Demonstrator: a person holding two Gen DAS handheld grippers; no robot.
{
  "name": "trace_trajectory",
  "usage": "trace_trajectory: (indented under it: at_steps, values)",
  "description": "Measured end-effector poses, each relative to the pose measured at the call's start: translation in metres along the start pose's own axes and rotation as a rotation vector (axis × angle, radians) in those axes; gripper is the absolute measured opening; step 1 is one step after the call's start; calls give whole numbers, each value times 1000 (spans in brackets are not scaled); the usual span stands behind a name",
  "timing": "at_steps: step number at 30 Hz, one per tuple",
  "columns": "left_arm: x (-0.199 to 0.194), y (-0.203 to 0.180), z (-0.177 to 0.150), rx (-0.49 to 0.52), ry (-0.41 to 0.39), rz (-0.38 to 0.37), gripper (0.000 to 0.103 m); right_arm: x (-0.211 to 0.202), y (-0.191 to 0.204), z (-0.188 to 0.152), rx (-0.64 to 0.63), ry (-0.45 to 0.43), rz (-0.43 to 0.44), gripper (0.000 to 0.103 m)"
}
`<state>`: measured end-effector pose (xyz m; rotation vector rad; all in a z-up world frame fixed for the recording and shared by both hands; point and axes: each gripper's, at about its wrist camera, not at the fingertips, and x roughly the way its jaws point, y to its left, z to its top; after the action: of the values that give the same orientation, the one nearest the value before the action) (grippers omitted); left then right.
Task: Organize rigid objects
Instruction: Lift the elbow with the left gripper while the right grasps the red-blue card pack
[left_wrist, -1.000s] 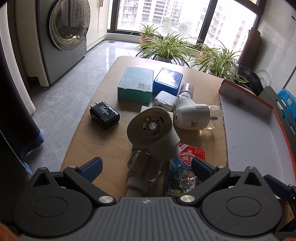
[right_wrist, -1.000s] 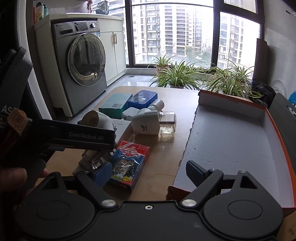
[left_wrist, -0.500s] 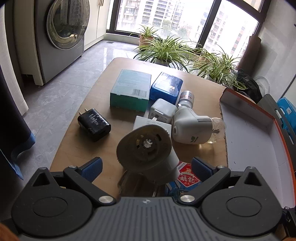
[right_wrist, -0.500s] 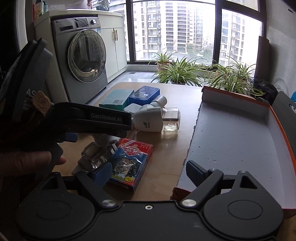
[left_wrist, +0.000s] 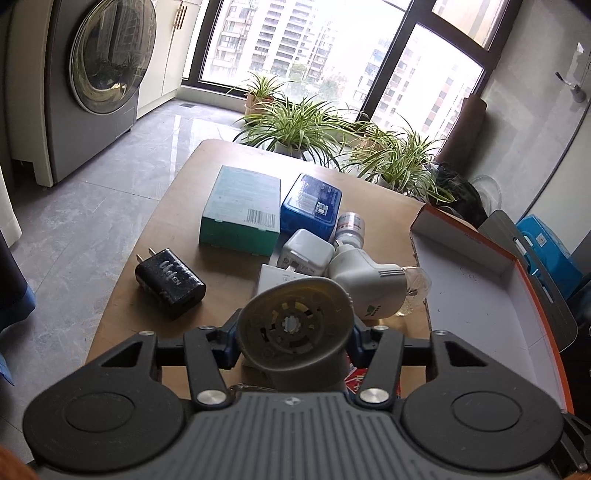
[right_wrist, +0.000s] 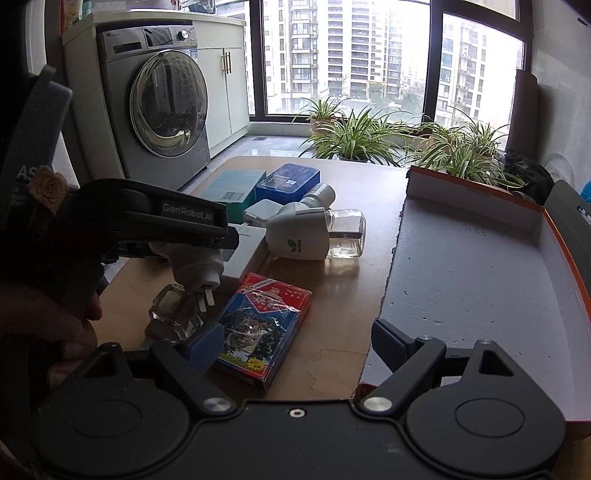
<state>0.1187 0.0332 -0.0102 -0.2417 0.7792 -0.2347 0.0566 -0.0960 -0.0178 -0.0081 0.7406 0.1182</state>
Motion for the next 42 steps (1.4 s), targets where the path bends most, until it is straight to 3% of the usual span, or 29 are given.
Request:
trace_trajectory:
  at_steps: [8, 18, 21, 23, 25, 28, 35, 42]
  values:
    - [-28, 24, 1, -74, -54, -69, 54, 20, 8, 13, 45, 43, 10, 102]
    - [-48, 44, -1, -104, -78, -72, 54, 63, 24, 13, 71, 193, -49, 103]
    - [-46, 45, -4, -114, -69, -70, 54, 64, 28, 13, 38, 171, -65, 97]
    - [-47, 44, -7, -108, -64, -64, 54, 60, 30, 13, 10, 149, -58, 76]
    - [-49, 43, -9, -102, -63, -68, 54, 57, 28, 13, -5, 143, -70, 71]
    - [-51, 39, -13, -93, -62, -70, 54, 51, 16, 16, 36, 150, -39, 71]
    - [-52, 23, -15, -64, -58, -76, 54, 12, -12, 30, 77, 36, -35, 71]
    - [-48, -10, -11, -12, -57, -108, 54, -26, -53, 42, 106, -68, -99, 71]
